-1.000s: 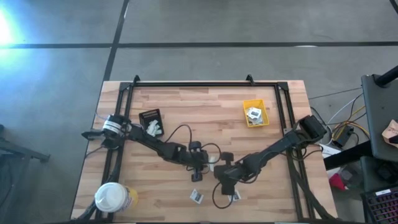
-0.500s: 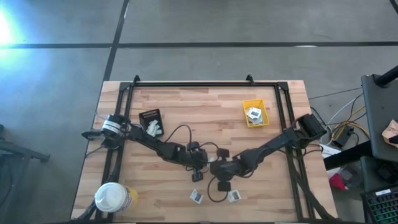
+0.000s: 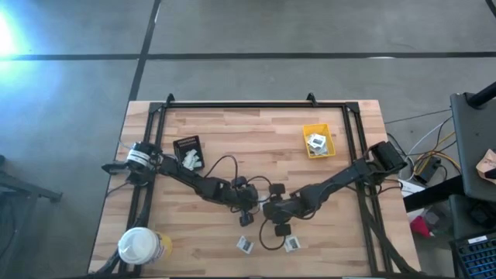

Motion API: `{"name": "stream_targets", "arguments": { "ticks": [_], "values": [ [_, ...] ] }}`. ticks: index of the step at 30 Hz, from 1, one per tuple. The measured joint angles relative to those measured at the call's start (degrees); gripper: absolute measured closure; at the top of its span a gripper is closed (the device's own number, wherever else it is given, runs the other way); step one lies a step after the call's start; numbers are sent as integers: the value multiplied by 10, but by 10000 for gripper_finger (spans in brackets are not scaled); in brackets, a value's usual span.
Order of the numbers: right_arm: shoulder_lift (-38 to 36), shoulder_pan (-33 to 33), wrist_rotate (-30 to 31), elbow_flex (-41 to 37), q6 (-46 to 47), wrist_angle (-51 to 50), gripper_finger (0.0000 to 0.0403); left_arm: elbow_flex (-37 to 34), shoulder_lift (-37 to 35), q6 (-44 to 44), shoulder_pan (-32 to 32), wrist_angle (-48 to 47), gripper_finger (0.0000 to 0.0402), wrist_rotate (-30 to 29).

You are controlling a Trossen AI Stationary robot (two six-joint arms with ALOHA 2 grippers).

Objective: Pick & Place First Aid Supplies
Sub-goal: Put the green bandage into the black bin

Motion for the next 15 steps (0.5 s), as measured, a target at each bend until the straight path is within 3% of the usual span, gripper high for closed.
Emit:
{"name": "stream_targets", "arguments": {
  "ticks": [15],
  "values": [
    [1,-2,-2,-49,-12,84,271,-1,1,-101,-1,7,392,-2]
  ]
}}
